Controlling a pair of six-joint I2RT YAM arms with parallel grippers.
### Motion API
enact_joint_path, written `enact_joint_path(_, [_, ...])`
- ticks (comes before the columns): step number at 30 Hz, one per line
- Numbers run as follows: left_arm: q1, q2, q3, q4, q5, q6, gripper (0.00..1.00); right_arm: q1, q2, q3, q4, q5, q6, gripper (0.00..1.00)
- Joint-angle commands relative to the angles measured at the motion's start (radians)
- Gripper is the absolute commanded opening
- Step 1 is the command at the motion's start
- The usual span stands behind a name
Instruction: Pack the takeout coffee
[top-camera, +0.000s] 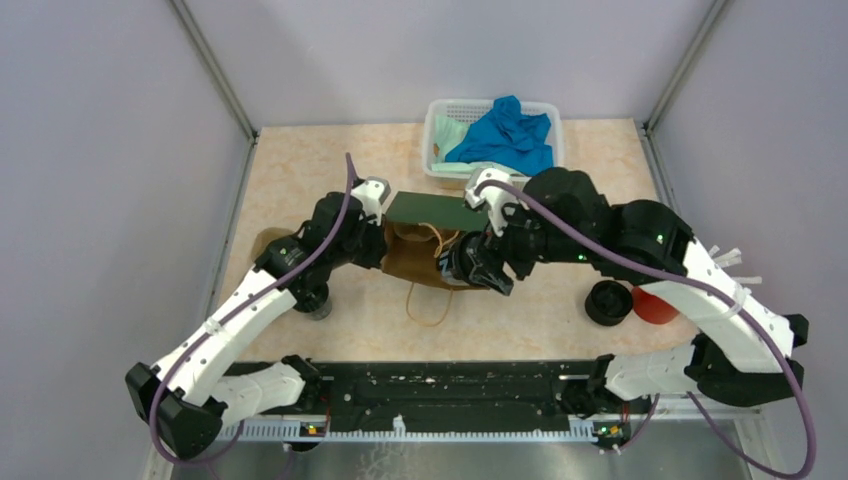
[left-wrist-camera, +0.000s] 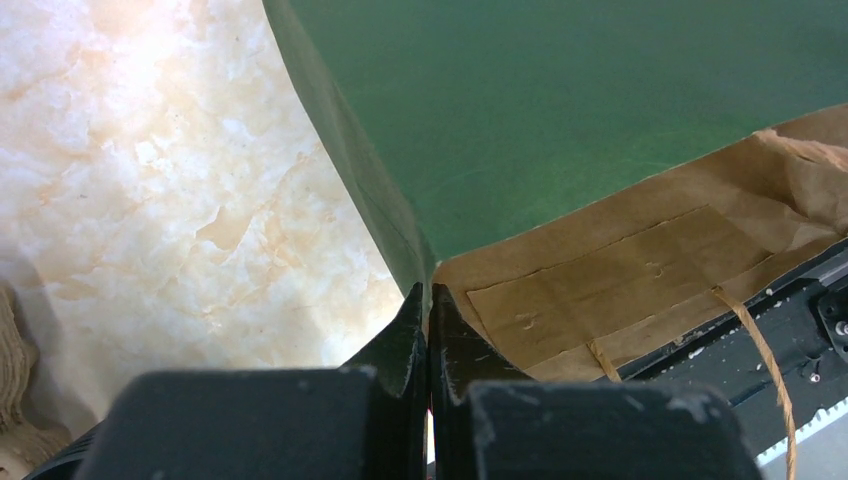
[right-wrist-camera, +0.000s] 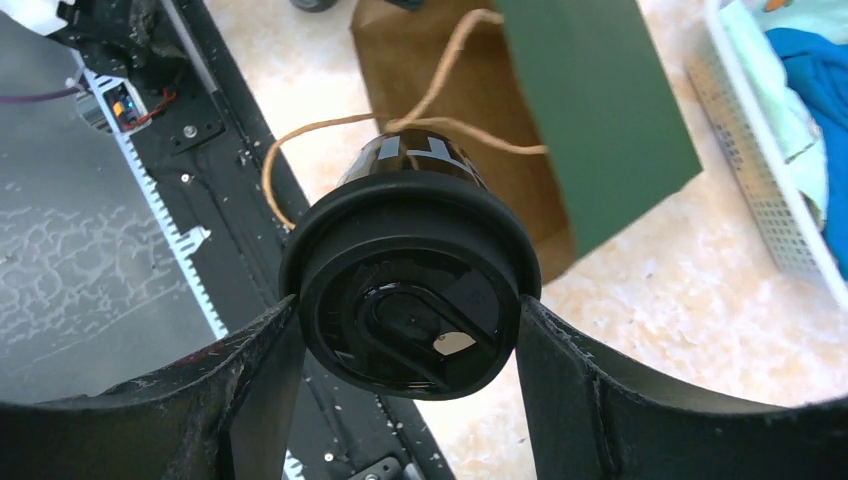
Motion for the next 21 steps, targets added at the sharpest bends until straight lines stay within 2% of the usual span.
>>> enact_joint_path(1, [-0.002,0.035,0.077,-0.002,-0.008,-0.003,0.0,0.099,0.003,0.007,0.036,0.119,0.096,0.51])
enact_joint_path(7, [-0.002,0.037,0.083,-0.023,-0.034,0.02,0.0,0.131,-0.027,-0.058,0.053,0.184,0.064,0.48])
enact_joint_path(21, [-0.003,0.02,0.044,-0.028,-0.001,-0.016,0.0,0.199,0.124,-0.048,0.089,0.29,-0.379,0.49])
